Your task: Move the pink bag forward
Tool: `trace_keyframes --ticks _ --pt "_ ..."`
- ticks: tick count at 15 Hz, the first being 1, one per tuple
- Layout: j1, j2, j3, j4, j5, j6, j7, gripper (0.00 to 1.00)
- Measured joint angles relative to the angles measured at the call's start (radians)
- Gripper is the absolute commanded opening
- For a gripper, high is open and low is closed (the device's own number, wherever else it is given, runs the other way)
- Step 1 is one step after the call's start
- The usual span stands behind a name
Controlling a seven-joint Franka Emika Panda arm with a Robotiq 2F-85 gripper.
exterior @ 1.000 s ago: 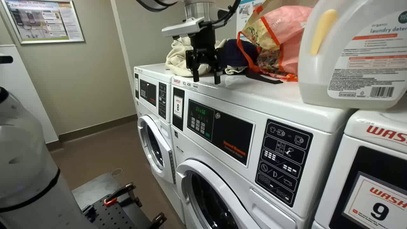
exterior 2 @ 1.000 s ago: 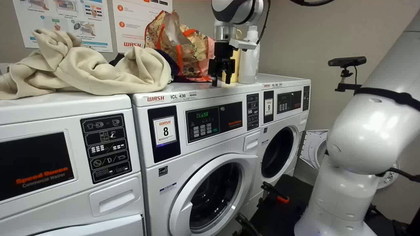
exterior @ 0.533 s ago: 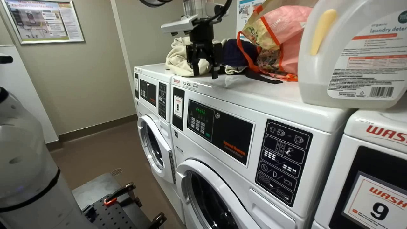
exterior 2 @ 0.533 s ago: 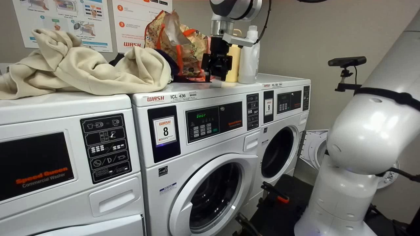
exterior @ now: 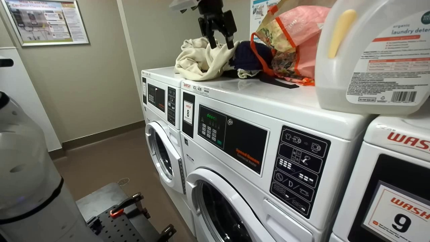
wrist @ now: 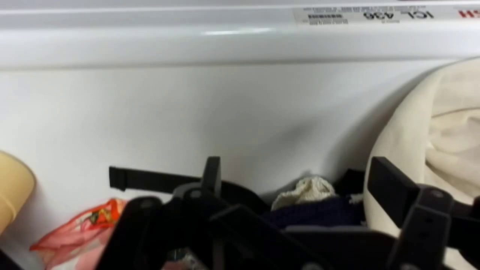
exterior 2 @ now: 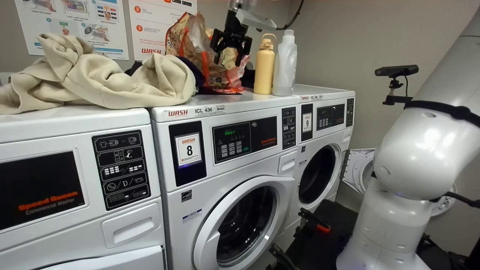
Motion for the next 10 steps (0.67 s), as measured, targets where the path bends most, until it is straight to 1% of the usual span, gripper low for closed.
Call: trace_keyframes --ticks 4,10 --pt "0.0 0.059 0.015 0.116 -0.07 0.05 -0.001 1.0" --pt "0.016 0.202 0.022 0.295 -0.13 0.108 -0.036 1.0"
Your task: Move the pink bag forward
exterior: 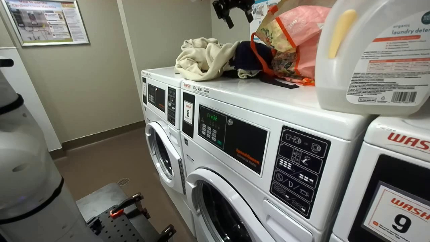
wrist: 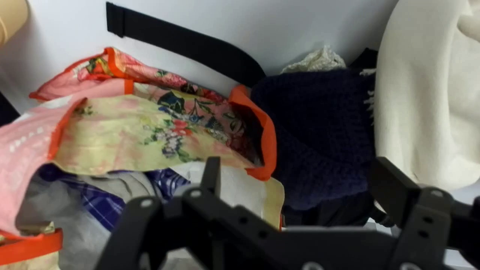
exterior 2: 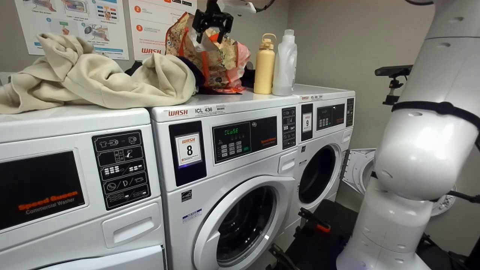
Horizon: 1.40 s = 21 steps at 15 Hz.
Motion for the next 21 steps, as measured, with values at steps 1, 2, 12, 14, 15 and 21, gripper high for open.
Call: trace_keyframes --ticks 1,2,12,14,15,21 --pt "0.003 0.023 0.0 0.029 -0.005 0.0 -0.014 1.0" --pt "0.005 0.045 0.0 0.058 -0.011 0.0 -0.031 1.0" --pt "0.001 0.211 -0.036 0.264 -0.085 -0.084 -0.194 1.0" --pt "-0.005 0.238 -0.046 0.287 -0.099 -0.125 -0.219 1.0" --pt "-0.008 0.252 -0.051 0.296 -0.105 -0.135 -0.228 1.0" --pt "-0.021 0.319 -0.065 0.33 -0.115 -0.133 -0.242 0.99"
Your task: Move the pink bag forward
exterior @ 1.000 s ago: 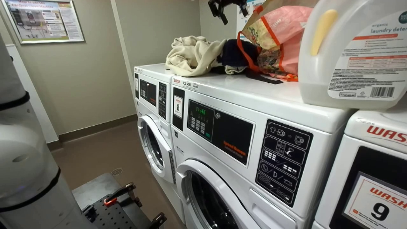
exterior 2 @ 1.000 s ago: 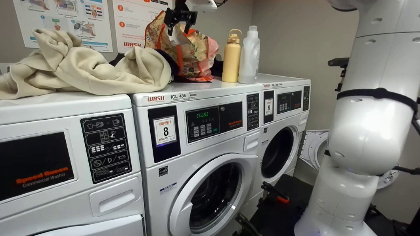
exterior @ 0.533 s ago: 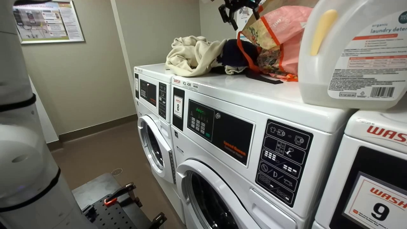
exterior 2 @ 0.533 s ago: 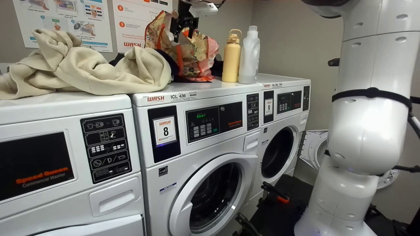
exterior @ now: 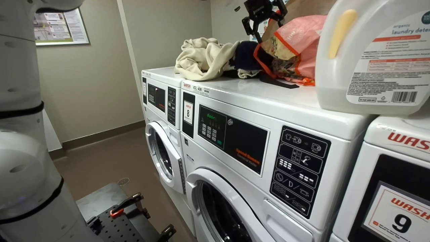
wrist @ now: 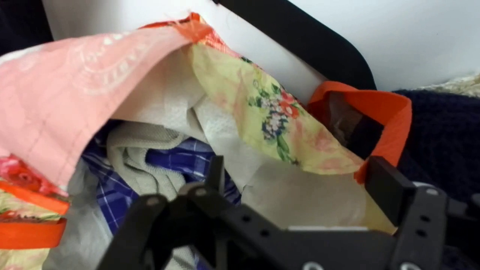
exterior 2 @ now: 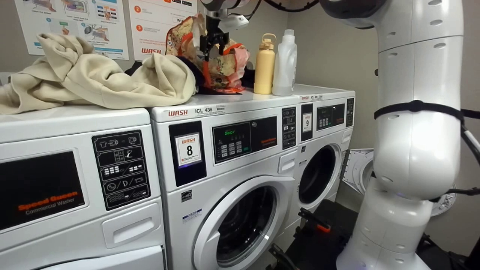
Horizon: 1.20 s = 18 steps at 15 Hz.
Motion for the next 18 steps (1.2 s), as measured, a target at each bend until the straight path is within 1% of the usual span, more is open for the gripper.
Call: trace_keyframes --ticks 5,12,16,17,18 --pt "0.0 0.016 0.0 0.017 0.0 -0.026 -0.007 1.0" --pt "-0.001 0.016 -0.001 0.06 -0.003 -0.174 -0.064 1.0" --pt "-0.002 0.02 -0.002 0.064 -0.028 -0.18 -0.08 1.0" --pt "-0.002 0.024 -0.002 0.064 -0.034 -0.179 -0.08 0.75" --pt "-0.002 0.028 -0.002 0.064 -0.039 -0.178 -0.08 0.74"
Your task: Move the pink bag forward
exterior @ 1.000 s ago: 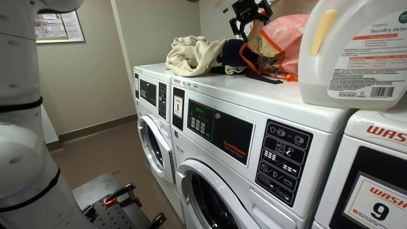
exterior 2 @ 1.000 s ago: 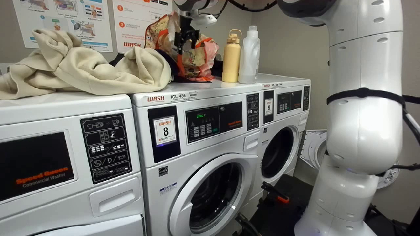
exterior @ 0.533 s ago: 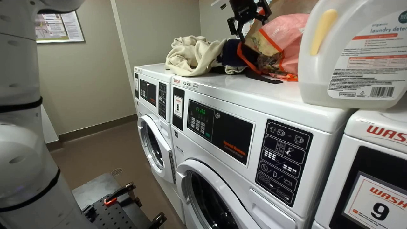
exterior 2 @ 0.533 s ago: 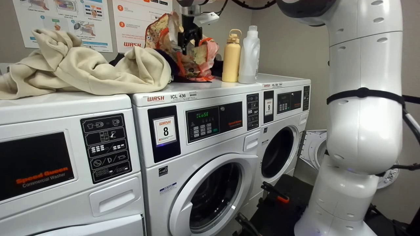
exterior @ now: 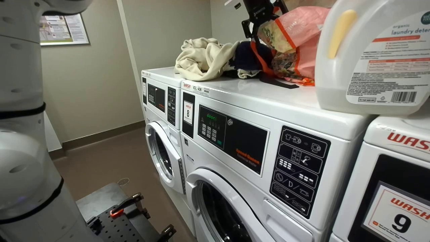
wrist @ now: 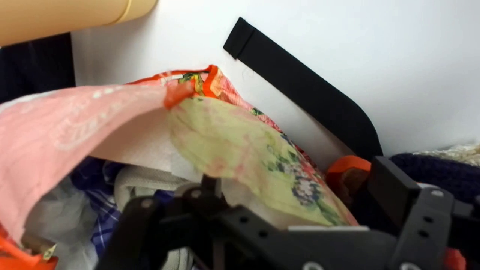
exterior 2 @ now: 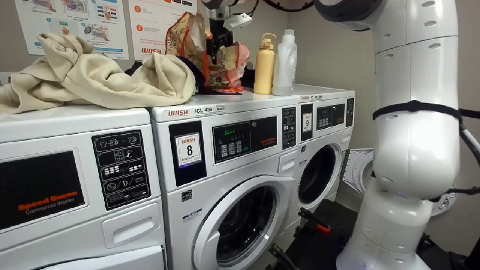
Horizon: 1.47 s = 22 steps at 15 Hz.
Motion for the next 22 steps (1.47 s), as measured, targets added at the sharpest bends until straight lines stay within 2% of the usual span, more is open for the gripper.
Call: trace_keyframes --ticks 6,9,12,16,22 --pt "0.0 0.023 0.0 0.002 -0.006 0.011 0.004 0.27" --pt "0.005 0.024 0.0 0.011 -0.006 0.016 0.057 0.03" --pt "0.02 0.023 0.001 0.034 -0.005 0.008 0.155 0.0" --pt "0.049 0.008 0.009 0.063 0.015 -0.073 0.259 0.0" --pt "0.071 0.002 0.013 0.092 0.071 -0.177 0.343 0.0"
